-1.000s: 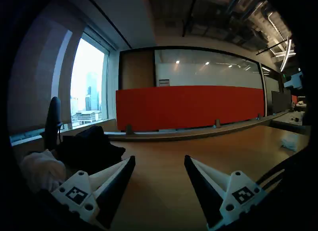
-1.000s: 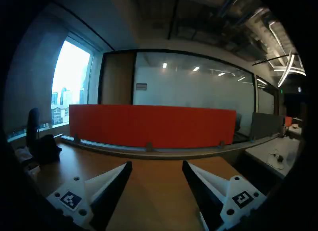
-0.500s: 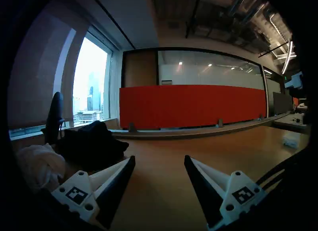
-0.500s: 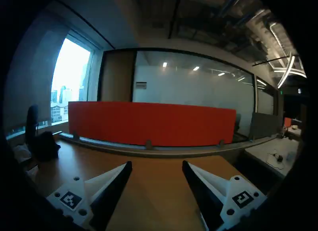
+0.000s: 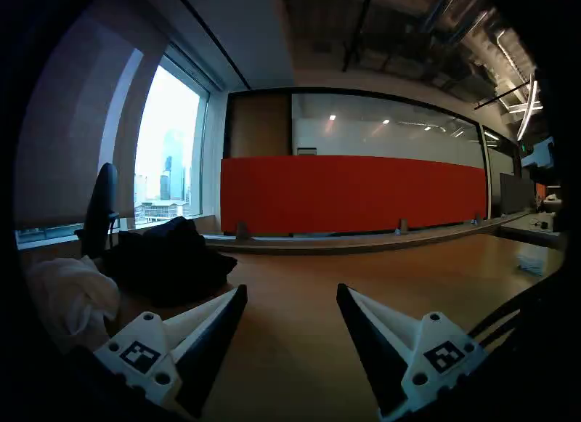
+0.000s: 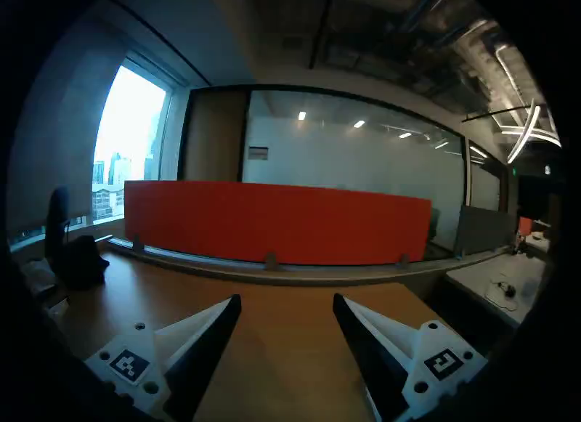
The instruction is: Fold towel
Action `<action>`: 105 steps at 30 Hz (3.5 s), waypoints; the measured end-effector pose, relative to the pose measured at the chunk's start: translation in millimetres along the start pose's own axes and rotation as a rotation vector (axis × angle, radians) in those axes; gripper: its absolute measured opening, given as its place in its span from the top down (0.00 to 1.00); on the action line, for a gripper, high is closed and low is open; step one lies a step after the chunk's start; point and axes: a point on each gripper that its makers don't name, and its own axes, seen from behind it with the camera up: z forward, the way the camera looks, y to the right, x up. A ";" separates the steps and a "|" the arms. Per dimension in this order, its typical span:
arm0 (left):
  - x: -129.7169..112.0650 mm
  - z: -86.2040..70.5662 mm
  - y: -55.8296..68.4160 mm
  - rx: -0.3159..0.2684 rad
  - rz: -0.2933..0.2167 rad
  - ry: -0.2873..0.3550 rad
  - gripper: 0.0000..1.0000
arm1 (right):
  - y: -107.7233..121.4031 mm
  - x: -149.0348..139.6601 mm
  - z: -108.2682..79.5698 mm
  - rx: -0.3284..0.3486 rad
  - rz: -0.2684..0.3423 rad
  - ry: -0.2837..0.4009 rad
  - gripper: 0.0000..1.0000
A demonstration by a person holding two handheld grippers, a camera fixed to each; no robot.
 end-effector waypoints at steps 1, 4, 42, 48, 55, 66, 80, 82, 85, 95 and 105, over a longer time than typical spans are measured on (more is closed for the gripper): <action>-0.1 0.1 0.1 0.000 0.000 0.000 0.09 | 0.0 -0.3 0.2 0.000 0.000 -0.001 0.02; -0.3 0.3 0.4 0.001 0.001 0.000 0.09 | -0.1 -1.2 0.6 -0.001 0.001 -0.002 0.02; -8.9 1.9 2.0 0.003 0.002 0.002 0.09 | 38.7 24.5 7.7 -0.012 0.005 0.120 0.02; -10.0 1.8 1.9 0.003 0.002 0.002 0.08 | 38.6 11.3 1.9 0.008 0.024 0.130 0.02; -10.2 1.5 2.4 0.003 0.001 0.002 0.08 | 34.6 -20.2 -4.1 0.023 0.055 0.131 0.02; -10.5 1.2 3.0 0.003 0.001 0.002 0.09 | 41.5 -65.5 -1.9 0.020 0.108 0.140 0.02; -10.0 1.6 3.3 0.003 0.001 0.002 0.08 | 47.6 -115.2 1.2 0.004 0.105 0.114 0.02; -9.9 1.6 3.2 0.003 0.001 0.002 0.08 | 47.8 -121.0 2.6 0.002 0.099 0.108 0.02; -10.0 1.5 3.3 0.003 0.001 0.002 0.09 | 47.8 -129.2 4.8 -0.003 0.086 0.096 0.01; -10.2 1.4 3.7 0.003 0.001 0.002 0.09 | 42.5 -146.7 5.2 -0.003 0.062 0.081 0.01; -10.0 1.3 3.8 0.003 0.001 0.002 0.09 | 41.0 -147.7 2.2 -0.009 0.064 0.088 0.01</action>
